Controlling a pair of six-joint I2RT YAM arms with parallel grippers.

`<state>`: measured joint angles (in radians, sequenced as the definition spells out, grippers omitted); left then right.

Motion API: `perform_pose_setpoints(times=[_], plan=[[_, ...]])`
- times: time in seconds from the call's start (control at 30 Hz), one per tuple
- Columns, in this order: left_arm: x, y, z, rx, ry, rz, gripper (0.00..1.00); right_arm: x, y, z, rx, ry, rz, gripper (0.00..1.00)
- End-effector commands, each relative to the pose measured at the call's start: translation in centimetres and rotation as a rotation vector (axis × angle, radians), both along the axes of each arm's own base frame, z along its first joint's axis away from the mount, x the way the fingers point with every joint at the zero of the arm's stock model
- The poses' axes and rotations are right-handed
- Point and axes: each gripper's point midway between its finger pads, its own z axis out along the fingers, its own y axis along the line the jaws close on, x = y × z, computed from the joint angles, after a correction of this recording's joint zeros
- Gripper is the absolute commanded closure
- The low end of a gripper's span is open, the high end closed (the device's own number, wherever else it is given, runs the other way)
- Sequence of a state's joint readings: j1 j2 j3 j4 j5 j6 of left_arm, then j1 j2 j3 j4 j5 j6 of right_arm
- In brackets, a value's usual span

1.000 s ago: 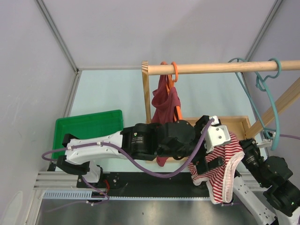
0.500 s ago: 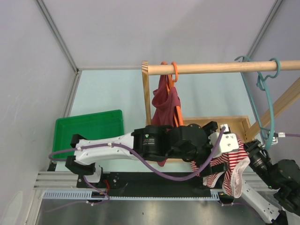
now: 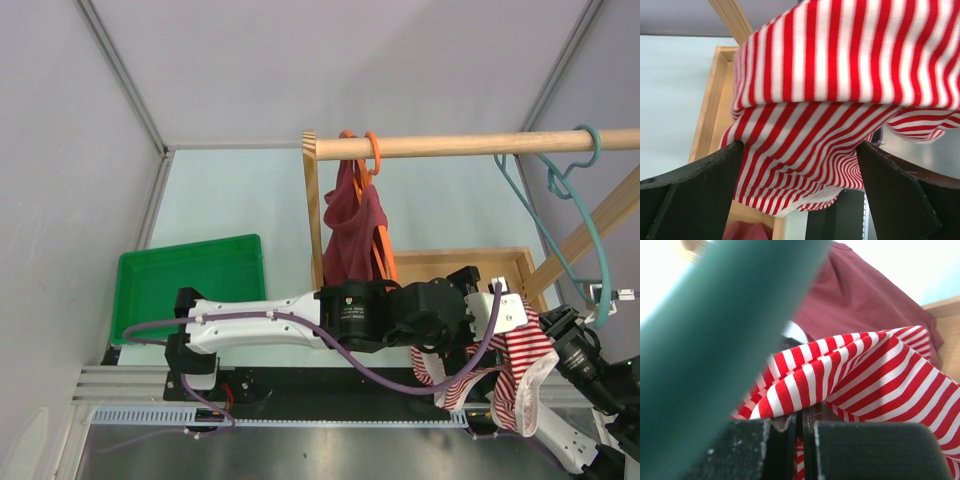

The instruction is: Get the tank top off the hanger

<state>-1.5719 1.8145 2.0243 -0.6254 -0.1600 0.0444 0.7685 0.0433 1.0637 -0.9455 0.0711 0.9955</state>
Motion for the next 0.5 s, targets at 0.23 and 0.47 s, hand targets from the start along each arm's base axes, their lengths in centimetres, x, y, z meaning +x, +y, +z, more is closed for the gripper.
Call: perform_pose_setpoints(times=[0.23,0.47], plan=[[0.7,-1.2,0.6,-0.077,0.020,0.048,0.38,-2.7,-1.2,5.2,0.160,-0.104,0.070,1.00],[0.0,-1.0,1.4,-0.108,0.057,0.024,1.00,-2.6,-1.5,4.3,0.129,-0.086,0.052,0.98]])
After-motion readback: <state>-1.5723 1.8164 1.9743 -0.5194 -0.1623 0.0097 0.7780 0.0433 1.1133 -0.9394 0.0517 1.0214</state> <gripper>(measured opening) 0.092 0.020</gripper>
